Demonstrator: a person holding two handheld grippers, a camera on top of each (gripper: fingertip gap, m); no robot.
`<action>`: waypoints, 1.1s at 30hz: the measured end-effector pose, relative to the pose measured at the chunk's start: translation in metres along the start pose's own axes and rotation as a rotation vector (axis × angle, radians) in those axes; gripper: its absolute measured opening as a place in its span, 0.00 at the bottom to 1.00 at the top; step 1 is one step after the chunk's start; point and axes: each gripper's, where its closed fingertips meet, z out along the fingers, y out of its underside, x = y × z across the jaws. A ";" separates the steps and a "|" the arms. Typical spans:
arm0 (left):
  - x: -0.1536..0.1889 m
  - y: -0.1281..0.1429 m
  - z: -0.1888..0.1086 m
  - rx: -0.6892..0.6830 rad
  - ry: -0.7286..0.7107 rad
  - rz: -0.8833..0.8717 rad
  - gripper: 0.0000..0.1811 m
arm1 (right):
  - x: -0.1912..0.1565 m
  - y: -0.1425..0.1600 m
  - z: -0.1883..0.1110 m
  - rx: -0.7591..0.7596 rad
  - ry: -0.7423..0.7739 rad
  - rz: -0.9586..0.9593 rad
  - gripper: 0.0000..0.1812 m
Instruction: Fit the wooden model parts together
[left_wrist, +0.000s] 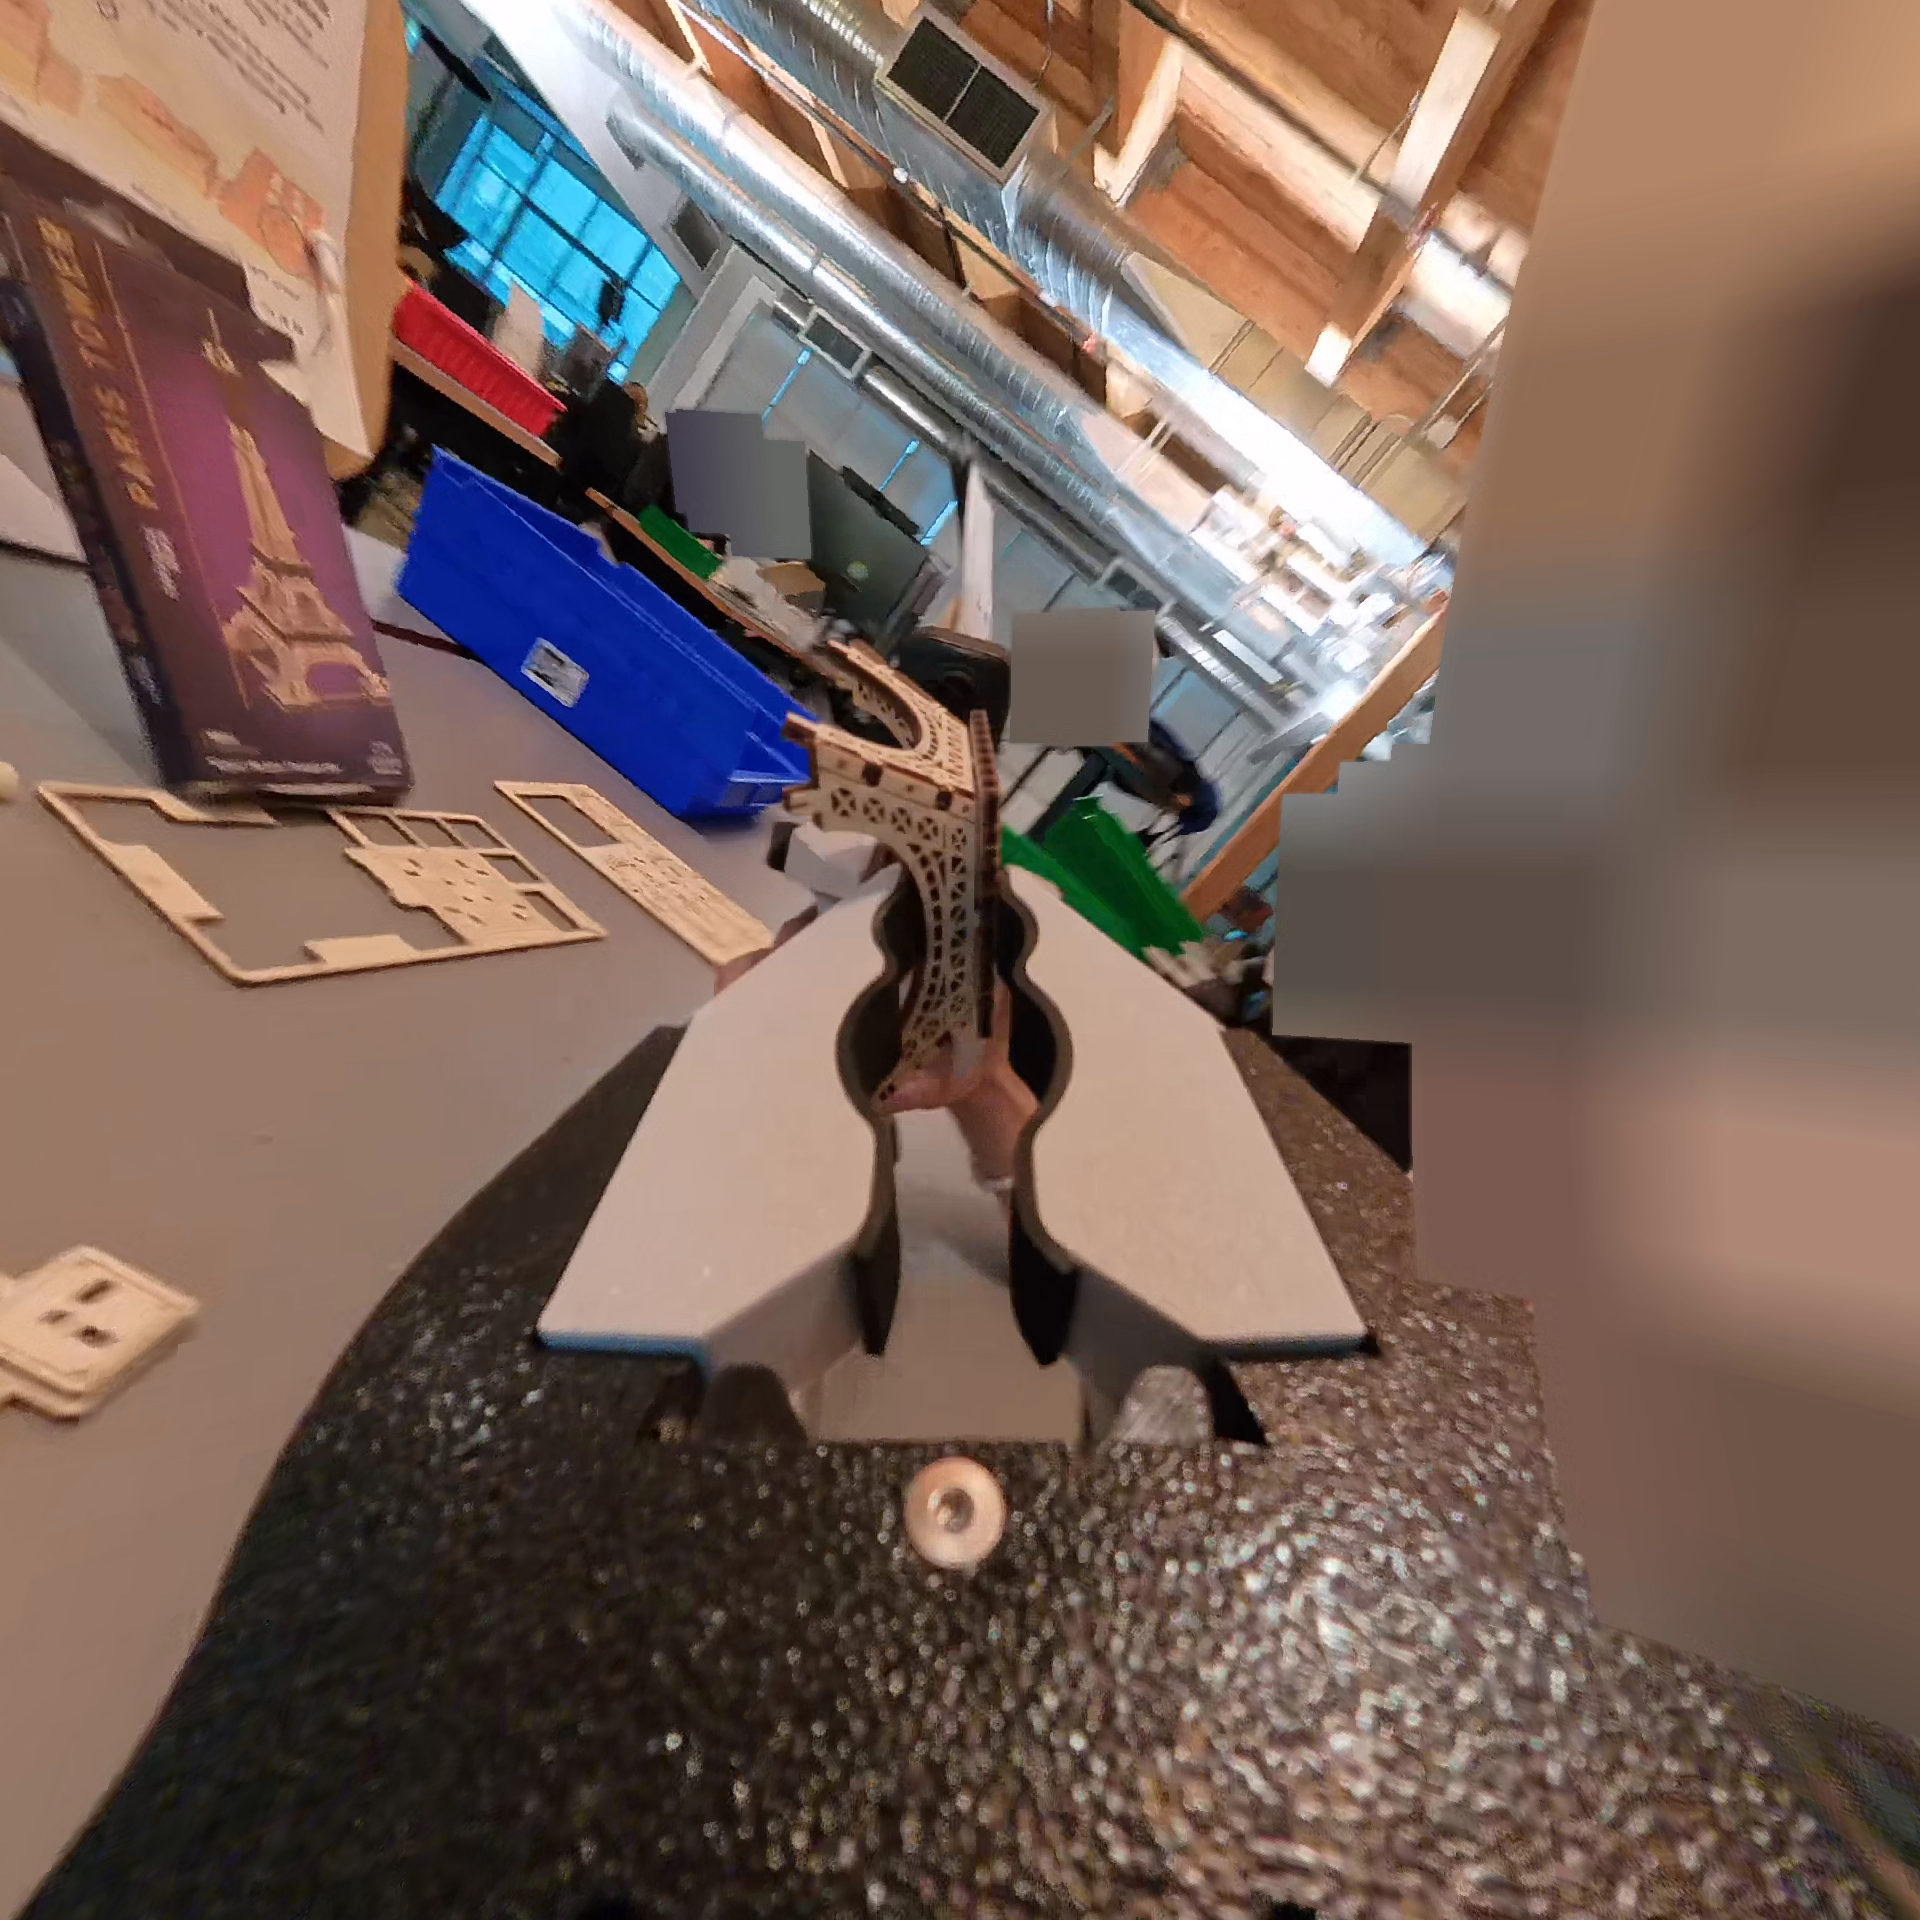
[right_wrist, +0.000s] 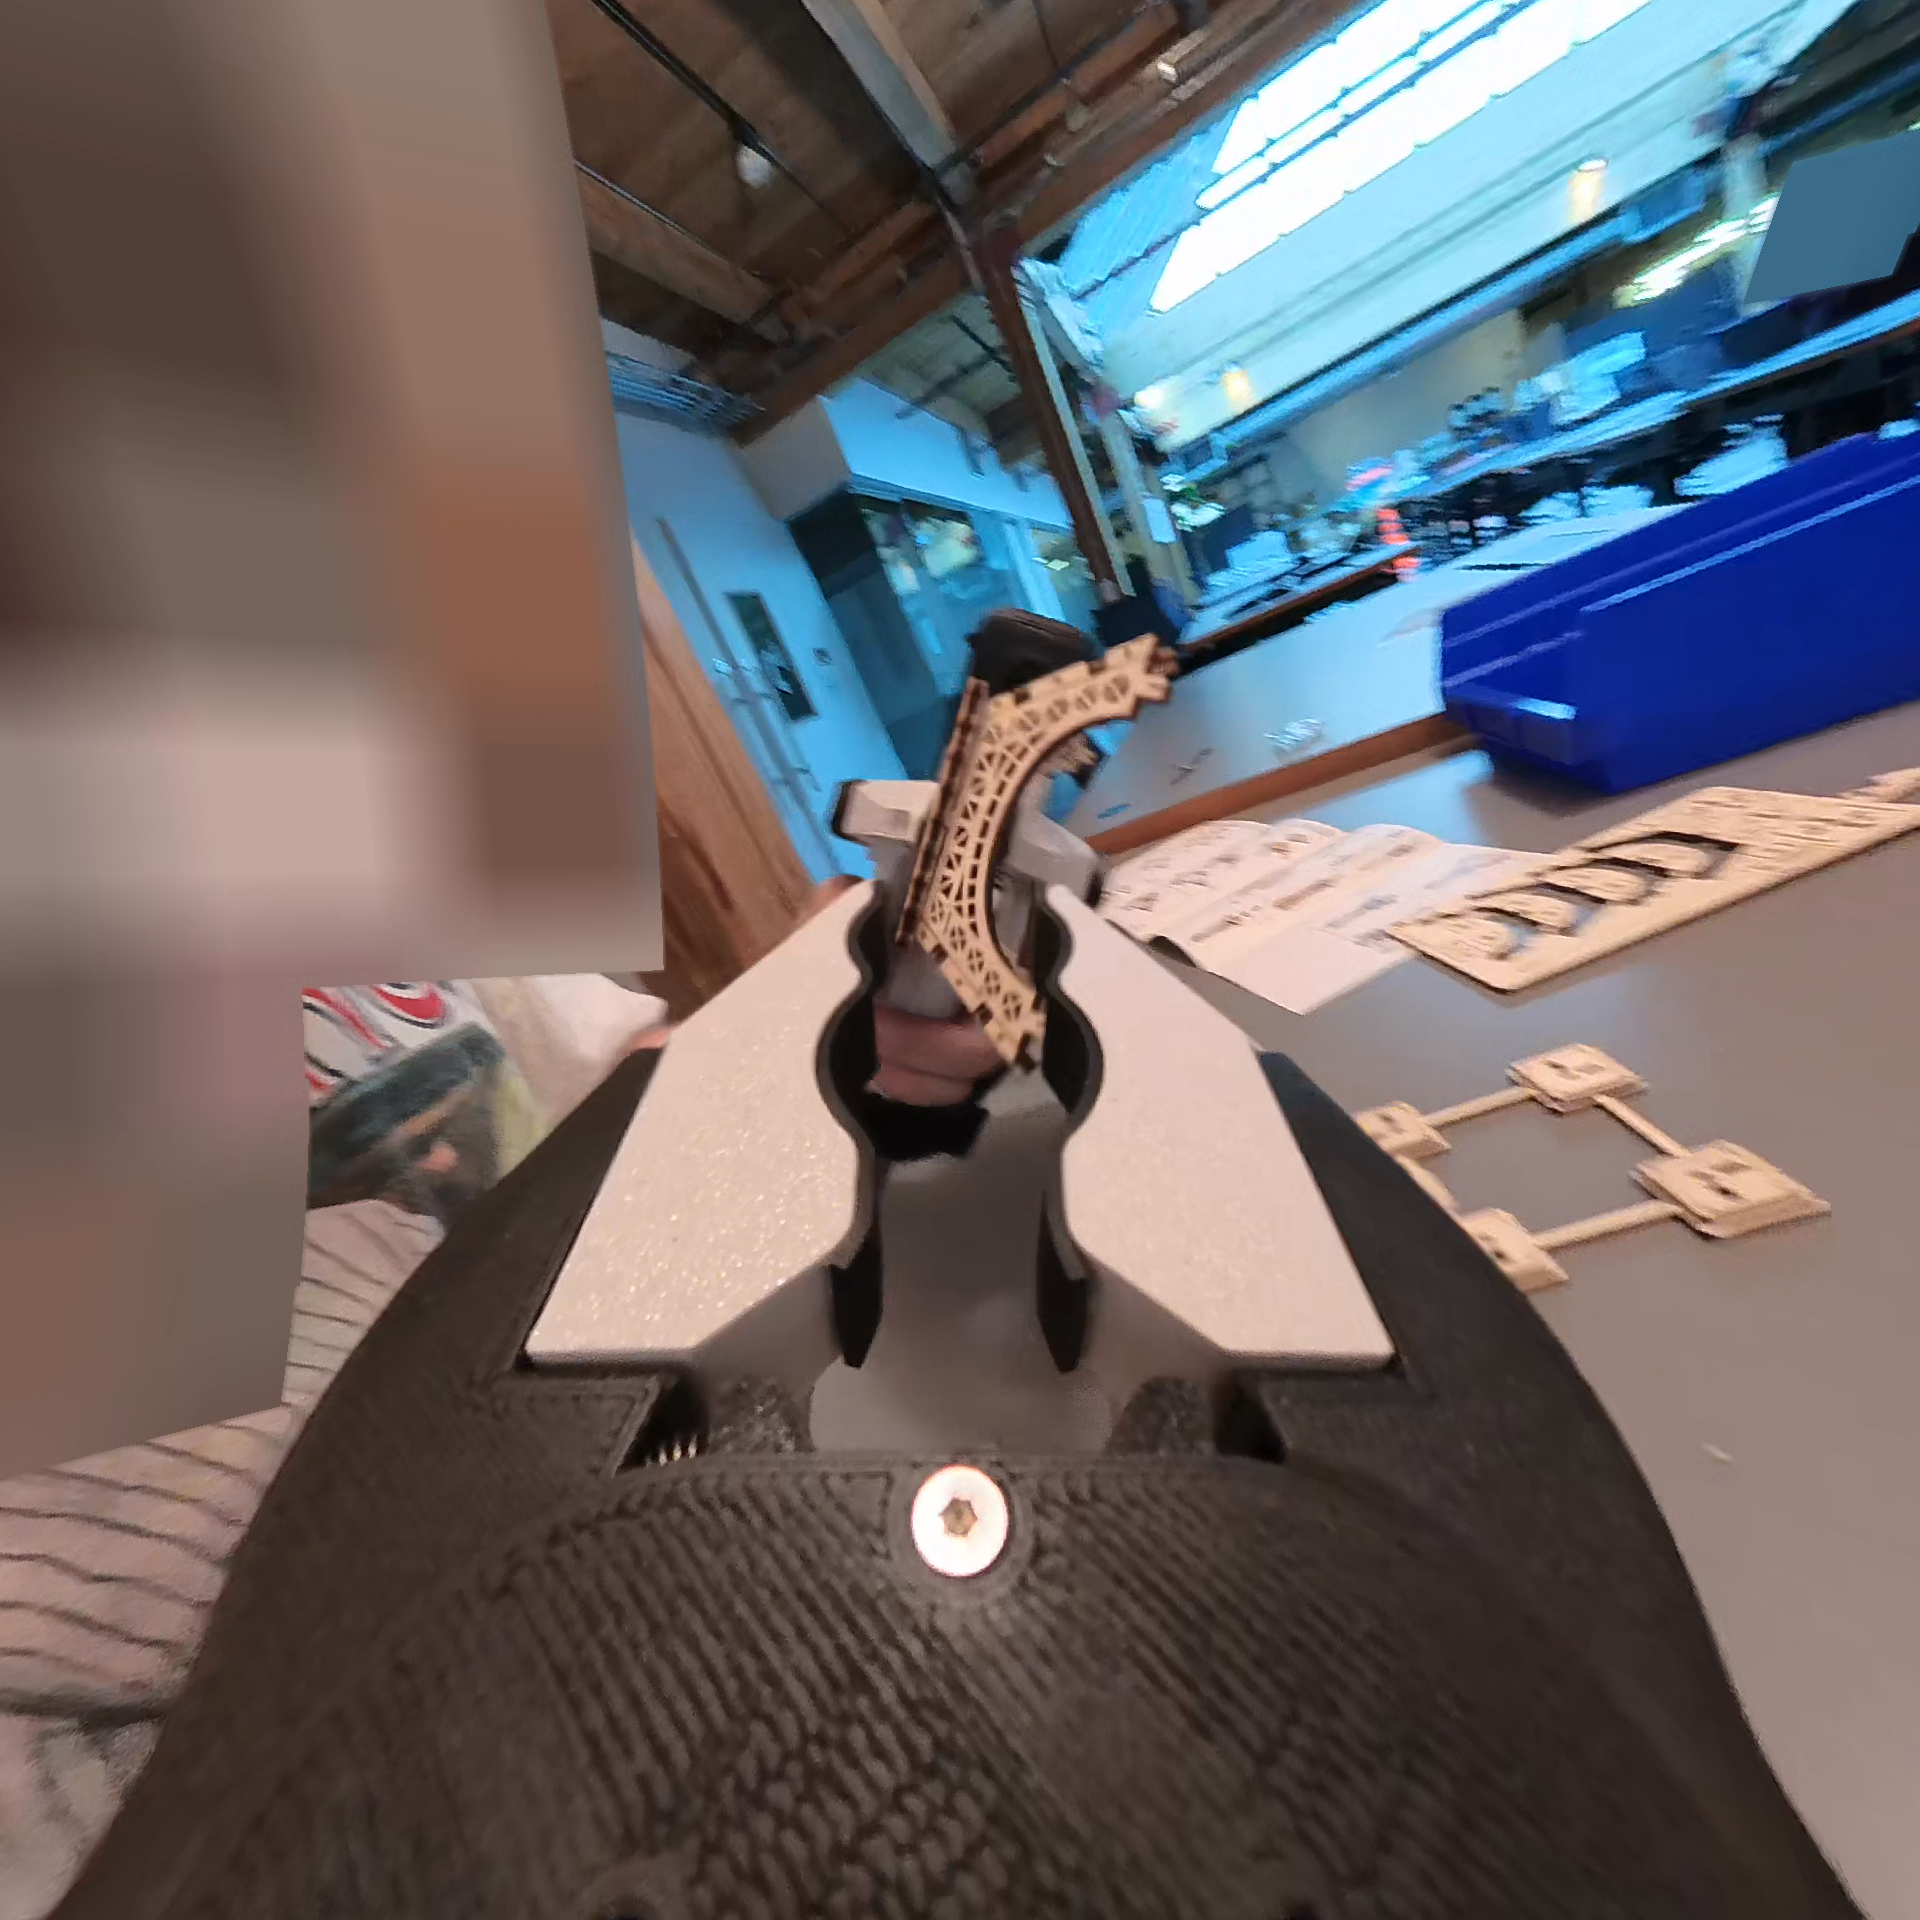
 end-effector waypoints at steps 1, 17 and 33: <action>-0.002 0.000 -0.001 -0.006 -0.028 0.074 0.06 | 0.004 0.001 -0.001 -0.008 0.029 -0.018 0.18; -0.044 0.021 -0.013 -0.467 -0.485 1.665 0.06 | 0.024 0.002 -0.020 -0.040 0.178 -0.024 0.33; -0.103 0.112 -0.035 -0.957 -0.469 1.870 0.10 | 0.057 0.091 -0.058 -0.615 0.319 -0.191 0.25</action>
